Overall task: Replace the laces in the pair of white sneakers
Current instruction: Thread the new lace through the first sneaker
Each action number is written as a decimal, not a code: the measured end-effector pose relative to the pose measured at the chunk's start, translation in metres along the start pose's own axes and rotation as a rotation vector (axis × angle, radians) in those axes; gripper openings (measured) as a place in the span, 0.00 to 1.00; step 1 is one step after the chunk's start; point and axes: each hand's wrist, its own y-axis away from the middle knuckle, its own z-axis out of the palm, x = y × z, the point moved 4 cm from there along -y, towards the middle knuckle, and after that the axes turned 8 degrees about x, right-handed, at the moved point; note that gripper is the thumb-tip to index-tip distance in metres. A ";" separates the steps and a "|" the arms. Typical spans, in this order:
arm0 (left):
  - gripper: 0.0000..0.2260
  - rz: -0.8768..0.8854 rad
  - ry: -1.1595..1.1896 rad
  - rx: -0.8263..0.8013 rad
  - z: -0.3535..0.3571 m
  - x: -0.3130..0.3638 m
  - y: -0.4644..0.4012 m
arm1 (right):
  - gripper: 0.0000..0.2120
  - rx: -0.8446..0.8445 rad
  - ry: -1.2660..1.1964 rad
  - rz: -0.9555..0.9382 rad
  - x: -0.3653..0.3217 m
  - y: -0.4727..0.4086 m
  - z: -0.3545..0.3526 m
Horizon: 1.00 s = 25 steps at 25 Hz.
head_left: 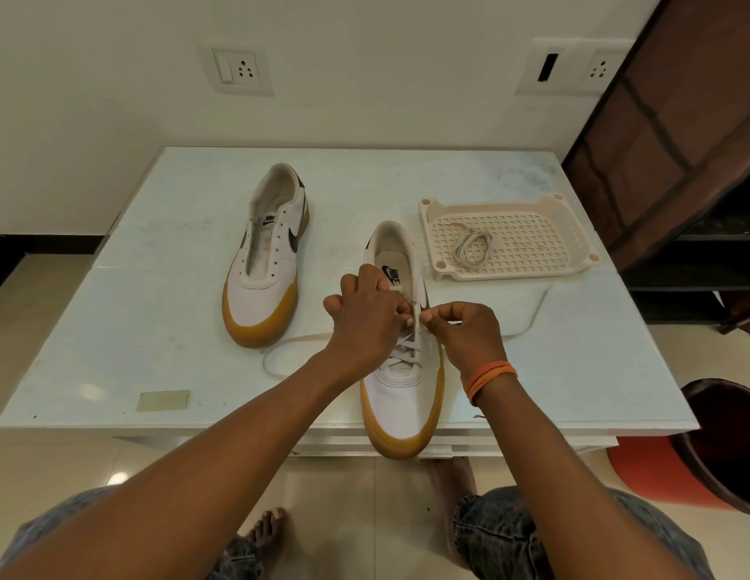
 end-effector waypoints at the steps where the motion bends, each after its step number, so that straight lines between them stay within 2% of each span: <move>1: 0.08 0.003 -0.004 -0.003 0.000 0.000 -0.001 | 0.05 0.018 -0.019 0.022 0.000 -0.002 -0.003; 4: 0.08 -0.019 0.012 0.004 0.001 -0.001 -0.002 | 0.06 0.140 0.018 -0.028 -0.007 -0.009 -0.020; 8: 0.07 -0.054 0.033 -0.005 0.001 0.000 -0.001 | 0.01 -0.045 0.071 -0.098 -0.012 0.000 -0.008; 13: 0.06 -0.041 0.088 -0.028 0.001 -0.001 -0.001 | 0.02 -0.043 0.042 -0.051 -0.003 -0.002 -0.003; 15: 0.06 -0.028 0.072 -0.040 0.002 -0.002 -0.001 | 0.06 -0.091 0.134 -0.067 -0.002 0.000 0.007; 17: 0.07 0.001 0.031 -0.079 0.000 -0.001 -0.003 | 0.10 -0.041 0.198 -0.093 0.000 -0.003 0.009; 19: 0.07 0.021 0.051 -0.168 -0.005 -0.004 -0.009 | 0.09 0.088 0.087 -0.029 -0.002 -0.013 -0.011; 21: 0.04 0.035 0.179 -0.257 -0.012 -0.011 -0.019 | 0.09 0.275 -0.145 0.085 -0.002 -0.026 -0.043; 22: 0.06 0.053 0.267 -0.277 -0.017 -0.015 -0.024 | 0.08 0.346 -0.260 0.155 -0.001 -0.028 -0.055; 23: 0.10 0.074 0.324 -0.269 -0.022 -0.020 -0.030 | 0.07 0.358 -0.363 0.234 0.000 -0.026 -0.059; 25: 0.16 0.122 0.301 -0.211 -0.031 -0.028 -0.036 | 0.06 0.228 -0.502 0.373 -0.002 -0.016 -0.046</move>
